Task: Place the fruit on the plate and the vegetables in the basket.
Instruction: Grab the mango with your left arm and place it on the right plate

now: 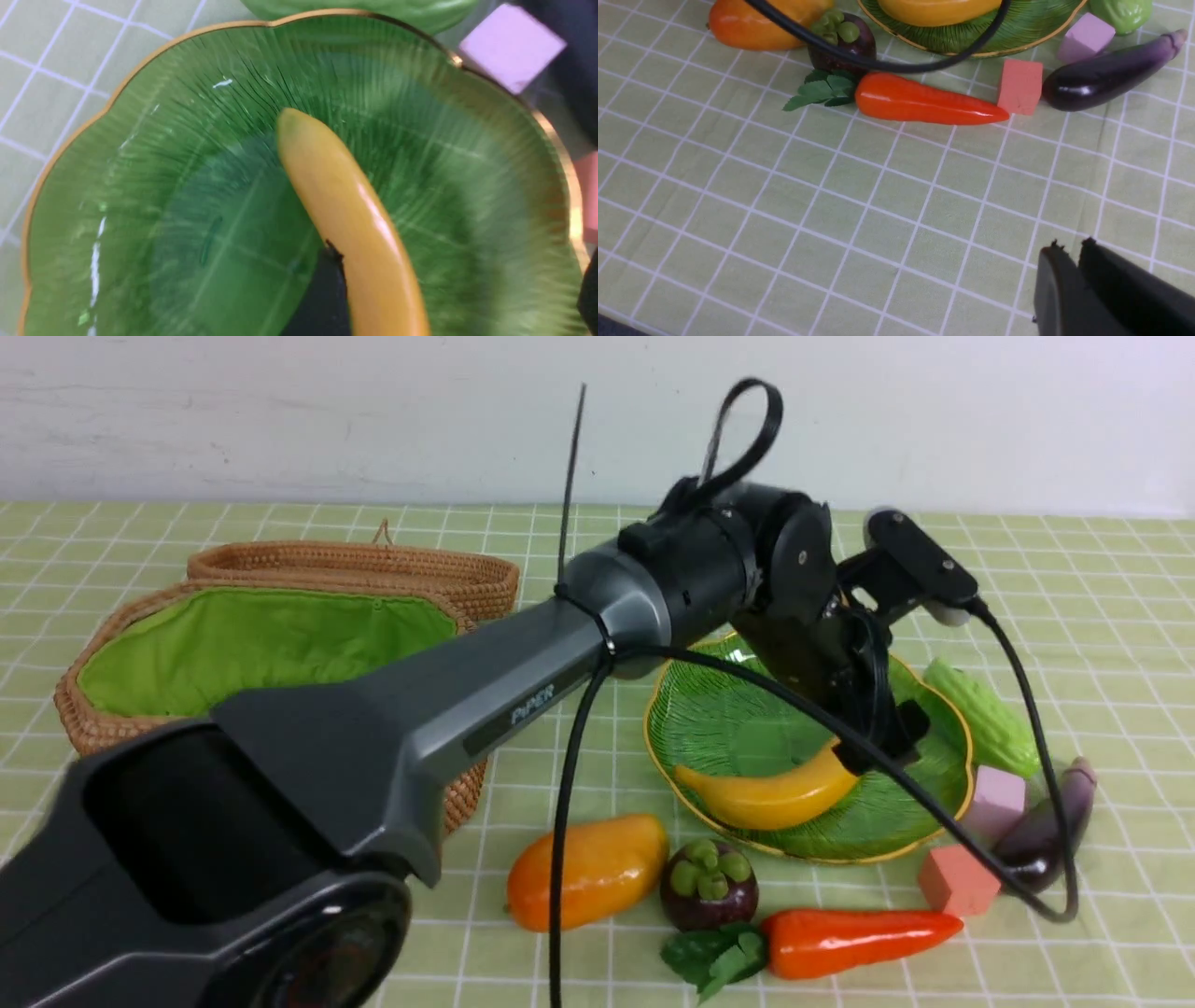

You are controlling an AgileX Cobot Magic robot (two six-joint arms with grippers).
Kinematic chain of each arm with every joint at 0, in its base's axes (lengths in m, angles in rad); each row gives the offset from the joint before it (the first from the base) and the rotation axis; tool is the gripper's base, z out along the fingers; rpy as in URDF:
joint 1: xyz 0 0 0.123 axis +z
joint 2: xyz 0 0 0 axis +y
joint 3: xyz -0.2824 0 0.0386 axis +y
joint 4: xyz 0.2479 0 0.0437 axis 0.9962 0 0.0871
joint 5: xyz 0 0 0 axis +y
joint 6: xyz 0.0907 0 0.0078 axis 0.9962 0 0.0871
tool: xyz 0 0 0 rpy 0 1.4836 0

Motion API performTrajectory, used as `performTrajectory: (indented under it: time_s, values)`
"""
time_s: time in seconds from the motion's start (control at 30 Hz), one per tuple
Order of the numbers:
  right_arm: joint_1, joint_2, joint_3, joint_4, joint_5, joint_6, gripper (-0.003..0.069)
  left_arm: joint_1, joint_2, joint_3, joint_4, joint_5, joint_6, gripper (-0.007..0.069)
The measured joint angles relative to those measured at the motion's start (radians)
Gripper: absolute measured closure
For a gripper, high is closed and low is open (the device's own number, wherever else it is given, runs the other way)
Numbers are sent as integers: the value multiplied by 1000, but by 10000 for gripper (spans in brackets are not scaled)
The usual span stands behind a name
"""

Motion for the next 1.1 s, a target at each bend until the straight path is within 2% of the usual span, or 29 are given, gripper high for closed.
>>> performTrajectory:
  time_s: [0.03,0.07,0.1,0.13,0.17,0.2,0.23,0.27,0.3,0.33,0.47,0.57,0.67,0.77,0.83,0.87,0.93,0.97,1.0,1.1]
  values:
    - [0,-1,0,1,0,0,591,0,-45,0,0,41,-61,28]
    - [0,-2,0,1,0,0,591,0,-52,0,0,56,-71,36]
    - [0,-3,0,2,0,0,591,0,-120,0,7,131,-159,139]
    - [0,-4,0,3,0,0,591,0,-120,0,9,141,-168,139]
    - [0,-4,0,6,0,0,591,0,-181,-2,28,229,-216,264]
    - [0,-4,0,7,0,0,591,0,-222,-3,41,285,-236,353]
    - [0,-4,0,7,0,0,591,0,-228,-3,43,295,-243,389]
    - [0,-4,0,8,0,-2,591,0,-273,-2,58,352,-258,530]
    - [0,-4,0,8,0,-2,590,0,-278,0,57,355,-260,545]
    - [0,-4,0,9,0,-3,589,0,-316,21,68,366,-280,618]
    - [0,-4,0,13,0,-3,585,0,-447,203,136,371,-371,638]
    - [0,-4,0,15,0,-3,584,0,-515,367,170,371,-375,638]
    - [0,-4,0,15,0,-3,582,0,-549,527,182,371,-263,613]
    - [0,-4,0,22,-7,-3,578,0,-523,605,186,359,-159,504]
    - [0,-4,0,24,-10,-4,575,0,-494,616,204,307,-128,366]
    - [0,-4,0,26,-10,-4,575,0,-488,617,204,300,-128,351]
    - [0,-5,0,27,-11,-4,574,0,-465,618,226,239,-122,217]
    - [0,-5,0,29,-11,-4,574,0,-446,618,256,203,-119,111]
    - [0,-5,0,29,-11,-4,574,0,-429,618,292,182,-117,38]
    - [0,-5,0,29,-5,-4,574,0,-382,618,356,166,-107,-33]
